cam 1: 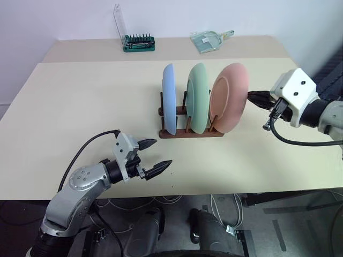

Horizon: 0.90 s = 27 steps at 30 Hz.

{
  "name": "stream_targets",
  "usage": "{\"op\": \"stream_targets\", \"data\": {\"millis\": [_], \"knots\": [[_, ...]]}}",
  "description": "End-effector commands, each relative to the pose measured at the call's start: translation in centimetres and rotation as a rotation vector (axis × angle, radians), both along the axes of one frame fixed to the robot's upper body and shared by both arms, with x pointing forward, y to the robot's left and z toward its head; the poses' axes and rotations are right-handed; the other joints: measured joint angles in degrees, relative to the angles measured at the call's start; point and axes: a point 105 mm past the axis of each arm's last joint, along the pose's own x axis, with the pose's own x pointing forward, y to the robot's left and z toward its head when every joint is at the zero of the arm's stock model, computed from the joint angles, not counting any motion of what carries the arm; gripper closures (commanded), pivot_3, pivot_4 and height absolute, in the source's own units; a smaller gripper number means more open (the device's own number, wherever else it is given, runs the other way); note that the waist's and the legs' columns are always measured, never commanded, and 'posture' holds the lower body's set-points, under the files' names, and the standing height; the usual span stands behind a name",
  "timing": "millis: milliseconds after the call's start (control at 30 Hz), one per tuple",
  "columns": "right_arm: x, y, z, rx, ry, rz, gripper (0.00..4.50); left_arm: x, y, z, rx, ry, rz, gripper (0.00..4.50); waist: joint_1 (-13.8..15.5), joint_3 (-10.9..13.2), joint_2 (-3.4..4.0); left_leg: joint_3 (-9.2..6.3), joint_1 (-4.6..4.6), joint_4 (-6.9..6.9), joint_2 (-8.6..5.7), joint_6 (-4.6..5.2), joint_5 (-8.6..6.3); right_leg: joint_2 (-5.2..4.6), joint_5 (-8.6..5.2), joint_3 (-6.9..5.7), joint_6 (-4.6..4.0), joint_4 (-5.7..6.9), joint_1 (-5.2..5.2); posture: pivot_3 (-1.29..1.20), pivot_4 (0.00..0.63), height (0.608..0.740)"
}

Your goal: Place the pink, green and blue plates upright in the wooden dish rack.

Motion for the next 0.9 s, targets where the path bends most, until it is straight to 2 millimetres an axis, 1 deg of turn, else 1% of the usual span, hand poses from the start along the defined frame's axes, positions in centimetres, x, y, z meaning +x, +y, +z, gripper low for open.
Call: {"op": "stream_targets", "data": {"millis": [33, 133, 167, 300, 400, 433, 467, 500, 567, 600, 633, 700, 767, 833, 900], "knots": [[-0.8, 1.3, 1.2, 0.004, -0.041, 0.056, 4.43, -0.3, -0.4, 1.0, -0.016, -0.042, -0.017, 0.00, 0.01, 0.00, 0.00, 0.00, 0.00, 0.00, 0.00, 0.00, 0.00, 0.00, 0.00, 0.00, 0.00, 0.00, 0.00, 0.00, 0.150, 0.740], [-0.6, 1.1, 1.1, 0.006, -0.042, 0.045, 4.43, -0.4, -0.5, 1.0, -0.018, -0.043, -0.015, 0.00, -0.02, 0.00, 0.00, 0.00, 0.00, 0.01, 0.00, 0.00, 0.00, 0.00, 0.00, 0.00, 0.00, 0.01, 0.00, 0.00, 0.150, 0.740], [-0.4, 0.8, 1.1, 0.002, -0.044, 0.028, 4.43, -0.3, -0.4, 1.0, -0.018, -0.047, -0.007, 0.00, -0.02, 0.00, 0.00, 0.00, 0.01, 0.01, 0.00, 0.00, 0.00, 0.00, 0.00, 0.00, 0.00, 0.01, 0.00, 0.00, 0.150, 0.740], [1.1, -2.1, 0.8, -0.035, -0.053, -0.105, 4.43, 0.6, 0.8, 1.0, 0.001, -0.071, 0.073, 0.00, 0.00, -0.01, 0.00, 0.01, 0.01, 0.03, 0.00, 0.00, 0.00, 0.00, 0.00, 0.00, 0.00, 0.02, 0.01, 0.00, 0.150, 0.740], [2.0, -4.9, -0.9, -0.027, -0.022, -0.189, 4.43, 1.9, 4.2, 1.0, 0.039, -0.091, 0.203, 0.00, 0.01, -0.02, -0.03, 0.02, 0.02, 0.06, 0.00, 0.00, 0.00, 0.01, 0.01, 0.00, -0.01, 0.02, 0.03, 0.00, 0.150, 0.740], [2.2, -5.7, -1.4, -0.008, -0.014, -0.210, 4.43, 2.0, 5.3, 1.1, 0.046, -0.098, 0.238, 0.00, 0.00, -0.02, -0.02, 0.02, 0.04, 0.06, 0.00, 0.00, 0.00, 0.02, 0.01, -0.01, -0.01, 0.04, 0.03, 0.00, 0.150, 0.740], [2.4, -6.2, -1.6, 0.006, -0.011, -0.219, 4.43, 2.1, 5.9, 1.2, 0.050, -0.103, 0.255, 0.00, -0.06, -0.02, -0.02, 0.02, 0.05, 0.05, 0.00, 0.00, 0.00, 0.02, 0.01, -0.01, -0.02, 0.05, 0.03, 0.00, 0.150, 0.740], [2.6, -7.0, -1.9, 0.030, -0.012, -0.239, 4.43, 2.3, 7.1, 1.3, 0.060, -0.112, 0.296, 0.00, -0.11, -0.02, 0.01, 0.04, 0.05, 0.05, 0.00, 0.00, 0.00, 0.02, 0.01, 0.01, -0.02, 0.06, 0.03, 0.00, 0.150, 0.740], [2.9, -7.9, -2.2, 0.052, -0.017, -0.255, 4.43, 2.4, 8.4, 1.4, 0.071, -0.121, 0.340, 0.00, -0.13, -0.03, 0.02, 0.15, 0.12, 0.05, 0.01, 0.00, 0.00, 0.02, 0.02, 0.04, -0.03, 0.09, 0.03, 0.00, 0.150, 0.740], [3.1, -8.3, -2.4, 0.079, -0.022, -0.262, 4.43, 2.4, 9.4, 1.4, 0.083, -0.122, 0.370, 0.00, -0.09, -0.03, 0.02, 0.17, 0.13, 0.05, 0.01, 0.01, 0.00, 0.01, 0.02, 0.06, -0.03, 0.10, 0.03, 0.00, 0.150, 0.740], [3.3, -8.8, -2.4, 0.097, -0.026, -0.266, 4.43, 2.6, 9.7, 1.4, 0.089, -0.124, 0.386, 0.00, -0.09, -0.04, 0.01, 0.17, 0.16, 0.05, 0.01, 0.00, 0.00, 0.01, 0.02, 0.06, -0.03, 0.12, 0.05, 0.00, 0.150, 0.740], [3.4, -9.3, -3.7, 0.159, -0.007, -0.273, 4.43, 2.1, 12.1, 1.3, 0.122, -0.117, 0.450, 0.00, -0.14, -0.06, -0.03, 0.20, 0.23, 0.05, 0.02, 0.01, 0.00, 0.02, 0.02, 0.08, -0.02, 0.12, 0.11, 0.00, 0.150, 0.740], [3.5, -9.7, -4.9, 0.203, 0.023, -0.273, 4.43, 1.6, 13.4, 1.2, 0.140, -0.111, 0.484, 0.00, -0.30, -0.07, -0.03, 0.22, 0.28, 0.02, 0.06, 0.02, -0.02, 0.05, 0.02, 0.11, -0.03, 0.11, 0.13, 0.00, 0.150, 0.740], [3.3, -9.5, -5.8, 0.259, 0.052, -0.259, 4.43, 1.2, 14.2, 1.0, 0.152, -0.100, 0.507, 0.00, -0.19, -0.07, -0.03, 0.26, 0.31, -0.01, 0.07, 0.03, -0.02, 0.05, 0.02, 0.15, -0.03, 0.12, 0.12, 0.00, 0.150, 0.740], [3.5, -9.4, -6.3, 0.350, 0.074, -0.257, 4.43, 0.9, 14.7, 0.8, 0.157, -0.094, 0.529, 0.00, -0.18, -0.08, -0.02, 0.30, 0.34, 0.00, 0.08, 0.03, -0.02, 0.04, 0.02, 0.25, -0.03, 0.14, 0.14, 0.00, 0.150, 0.740]]}}
